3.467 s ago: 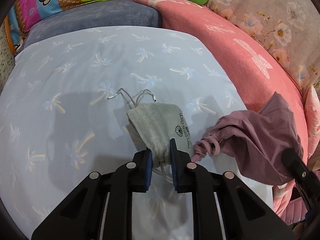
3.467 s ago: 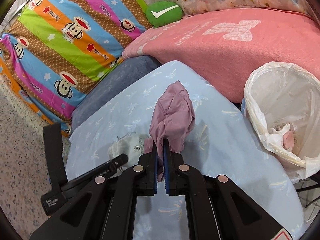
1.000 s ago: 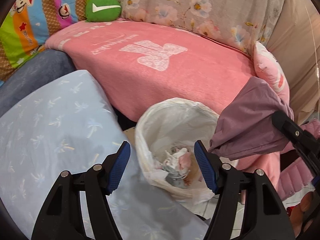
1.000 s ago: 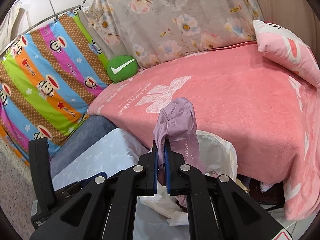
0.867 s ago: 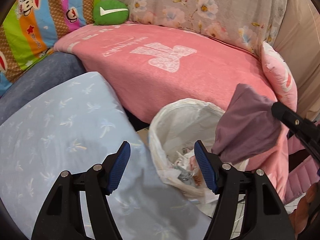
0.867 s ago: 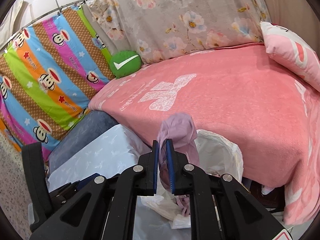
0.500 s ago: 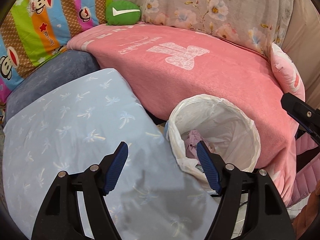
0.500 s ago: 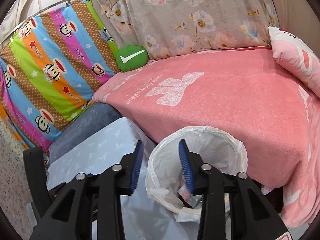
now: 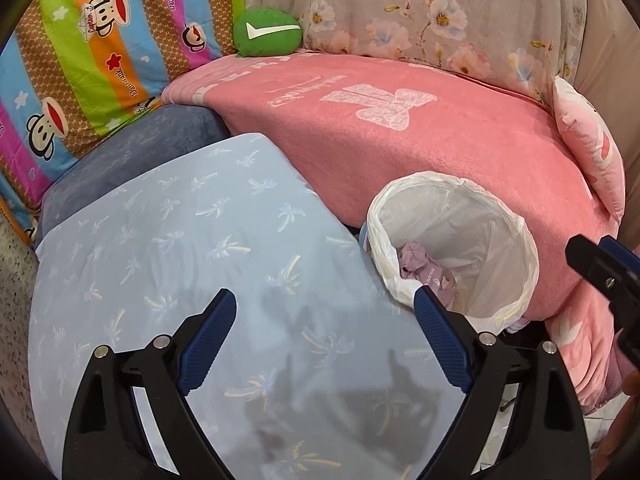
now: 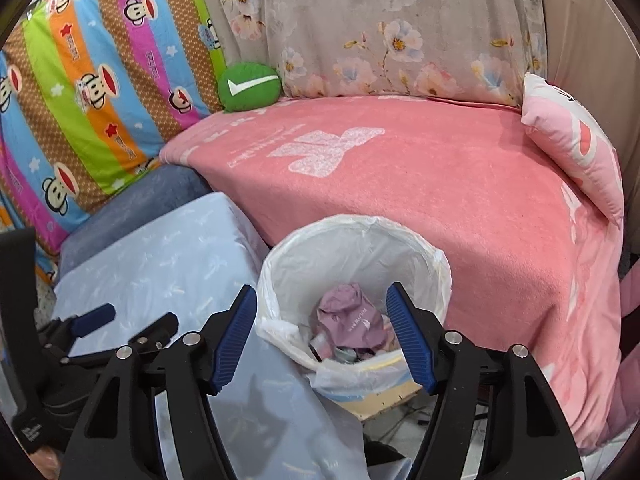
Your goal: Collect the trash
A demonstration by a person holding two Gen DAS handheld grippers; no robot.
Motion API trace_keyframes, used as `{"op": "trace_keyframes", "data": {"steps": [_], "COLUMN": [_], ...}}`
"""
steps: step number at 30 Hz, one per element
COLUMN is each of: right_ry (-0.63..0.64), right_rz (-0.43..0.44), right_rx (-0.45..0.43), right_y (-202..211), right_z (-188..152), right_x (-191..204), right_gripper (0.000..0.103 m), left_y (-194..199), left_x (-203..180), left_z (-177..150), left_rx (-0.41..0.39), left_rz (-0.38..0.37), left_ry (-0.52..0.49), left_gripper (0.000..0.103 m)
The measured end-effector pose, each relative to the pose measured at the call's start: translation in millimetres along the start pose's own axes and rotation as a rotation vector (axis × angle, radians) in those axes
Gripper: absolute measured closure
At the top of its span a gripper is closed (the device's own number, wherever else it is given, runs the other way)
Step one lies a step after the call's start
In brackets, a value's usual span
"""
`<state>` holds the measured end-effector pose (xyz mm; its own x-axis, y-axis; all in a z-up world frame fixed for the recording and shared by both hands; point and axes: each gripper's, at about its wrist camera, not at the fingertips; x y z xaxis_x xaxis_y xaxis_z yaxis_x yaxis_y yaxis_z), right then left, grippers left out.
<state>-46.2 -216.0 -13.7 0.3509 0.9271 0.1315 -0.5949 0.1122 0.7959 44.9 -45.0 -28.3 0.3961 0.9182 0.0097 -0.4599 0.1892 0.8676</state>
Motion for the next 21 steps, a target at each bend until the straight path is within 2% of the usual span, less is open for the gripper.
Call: {"op": "trace_keyframes", "data": {"steps": [5, 10, 12, 13, 21], "right_ry": [0.008, 0.000, -0.003, -0.006, -0.010], "right_rz": [-0.036, -0.058, -0.064, -0.062, -0.075], "right_rx": [0.030, 0.046, 0.057, 0.067, 0.077], "right_y": [-3, -5, -7, -9, -12], "right_z": [-11, -21, -23, -25, -32], "right_x": [-1, -4, -4, -5, -9], "right_gripper": [0.030, 0.029, 0.025, 0.018, 0.017], "left_y": [-1, -6, -7, -7, -7], "left_x": [0, 1, 0, -1, -4], "left_z": [-9, -16, -19, -19, -22], "left_rx": [0.012, 0.036, 0.039, 0.040, 0.046], "left_rz": [0.019, 0.021, 0.027, 0.028, 0.031], "left_ry": [0.009, 0.022, 0.025, 0.027, 0.025], "left_gripper": [0.012, 0.011, 0.010, 0.010, 0.009]}}
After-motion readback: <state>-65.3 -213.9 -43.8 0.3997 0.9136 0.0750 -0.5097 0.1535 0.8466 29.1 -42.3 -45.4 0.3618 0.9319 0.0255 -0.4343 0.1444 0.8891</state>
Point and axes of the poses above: each gripper's, at about its wrist camera, not at the fingertips, and y roughly against the way its jaws point, x to its left, z to its top, and after that the axes turned 13 degrees about x, right-handed
